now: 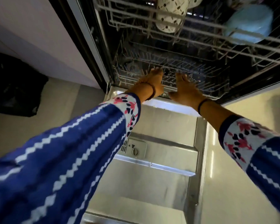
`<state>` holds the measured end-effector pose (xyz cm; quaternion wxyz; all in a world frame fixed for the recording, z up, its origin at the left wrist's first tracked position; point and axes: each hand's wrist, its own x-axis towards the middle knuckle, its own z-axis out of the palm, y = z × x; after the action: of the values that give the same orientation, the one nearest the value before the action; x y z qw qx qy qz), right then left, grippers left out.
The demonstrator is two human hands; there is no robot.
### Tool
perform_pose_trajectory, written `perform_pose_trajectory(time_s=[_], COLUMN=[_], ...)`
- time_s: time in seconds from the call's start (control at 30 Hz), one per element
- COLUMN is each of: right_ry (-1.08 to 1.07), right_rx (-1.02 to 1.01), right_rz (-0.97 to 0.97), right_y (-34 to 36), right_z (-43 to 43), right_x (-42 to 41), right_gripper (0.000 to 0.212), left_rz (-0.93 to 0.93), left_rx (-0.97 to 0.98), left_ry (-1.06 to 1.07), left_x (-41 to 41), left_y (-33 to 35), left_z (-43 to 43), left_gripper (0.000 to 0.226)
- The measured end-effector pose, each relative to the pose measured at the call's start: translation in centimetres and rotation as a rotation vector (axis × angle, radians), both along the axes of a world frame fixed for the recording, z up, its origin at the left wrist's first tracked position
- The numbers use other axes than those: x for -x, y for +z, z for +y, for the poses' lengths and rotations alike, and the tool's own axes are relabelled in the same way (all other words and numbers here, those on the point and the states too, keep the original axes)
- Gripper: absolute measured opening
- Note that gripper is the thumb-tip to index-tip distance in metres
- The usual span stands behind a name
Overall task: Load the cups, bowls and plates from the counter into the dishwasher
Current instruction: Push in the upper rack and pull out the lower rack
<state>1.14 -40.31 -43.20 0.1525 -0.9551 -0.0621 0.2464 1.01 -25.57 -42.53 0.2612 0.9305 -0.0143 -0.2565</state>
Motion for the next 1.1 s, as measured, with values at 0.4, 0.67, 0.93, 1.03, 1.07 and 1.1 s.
perform_pose_trajectory(time_s=[0.4, 0.67, 0.93, 1.03, 1.07, 1.1], right_ry=[-0.027, -0.109, -0.109, -0.067, -0.053, -0.044], right_rx=[0.046, -0.026, 0.065, 0.115, 0.124, 0.125], right_rz=[-0.088, -0.07, 0.168, 0.233, 0.261, 0.299], right_y=[-2.1, -0.3, -0.8, -0.5, -0.4, -0.3], right_z=[-0.2, 0.0, -0.4, -0.2, -0.1, 0.0], right_x=[6.5, 13.0, 25.3, 29.4, 30.7, 31.7], right_gripper=[0.082, 0.041, 0.024, 0.023, 0.023, 0.022], left_rz=[-0.129, -0.093, 0.049, 0.085, 0.118, 0.144], left_rx=[-0.202, -0.174, -0.144, -0.163, -0.151, -0.14], left_ry=[-0.151, -0.217, -0.336, -0.381, -0.386, -0.391], left_x=[3.8, 10.4, 24.2, 29.0, 30.3, 31.5], left_y=[-0.9, -1.7, -2.4, -2.0, -1.9, -1.7], left_z=[0.7, 1.8, 3.1, 3.0, 3.2, 3.4], left_gripper=[0.05, 0.031, 0.025, 0.038, 0.04, 0.04])
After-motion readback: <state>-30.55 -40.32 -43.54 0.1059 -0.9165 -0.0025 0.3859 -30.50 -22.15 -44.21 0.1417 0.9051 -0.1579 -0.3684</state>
